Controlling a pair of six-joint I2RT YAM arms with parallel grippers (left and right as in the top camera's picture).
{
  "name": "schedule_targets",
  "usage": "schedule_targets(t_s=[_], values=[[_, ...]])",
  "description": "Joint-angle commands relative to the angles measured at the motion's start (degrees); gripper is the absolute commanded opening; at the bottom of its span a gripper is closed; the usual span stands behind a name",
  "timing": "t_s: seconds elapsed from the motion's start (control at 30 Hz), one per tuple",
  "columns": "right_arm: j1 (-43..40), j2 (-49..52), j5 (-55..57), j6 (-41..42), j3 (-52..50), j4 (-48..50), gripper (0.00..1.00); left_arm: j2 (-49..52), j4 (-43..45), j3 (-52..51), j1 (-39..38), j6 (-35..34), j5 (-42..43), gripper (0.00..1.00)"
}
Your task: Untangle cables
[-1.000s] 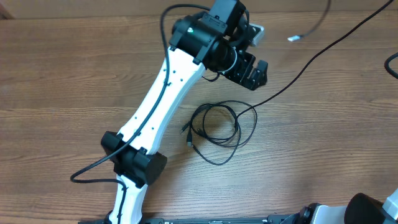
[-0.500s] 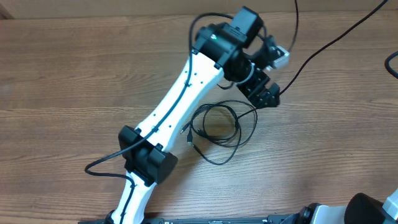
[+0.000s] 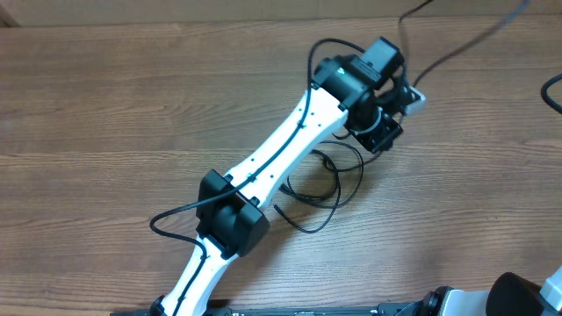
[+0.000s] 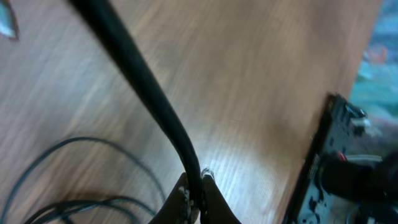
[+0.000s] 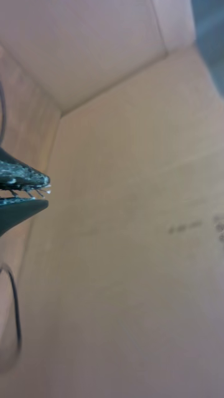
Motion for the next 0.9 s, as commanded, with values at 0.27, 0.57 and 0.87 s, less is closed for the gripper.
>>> schedule_targets(t_s=[0.27,0.57,0.87], values=[[0.0,5.4,9.4,-9.5,1.4,-13.0,0.37,-4.0,0.3,16.7,7.6,-8.9,-5.1,0.04],[5.7,7.0,9.2,-17.9,1.3,-28.0,0.59,-4.0,5.3,28.6,8.2,-14.3,-9.1,0.04],[13.2,9.3,18.0,-20.5,1.1,-31.6,0.65,-4.2,1.7,29.9,7.9,-15.9,0.3,0.04]])
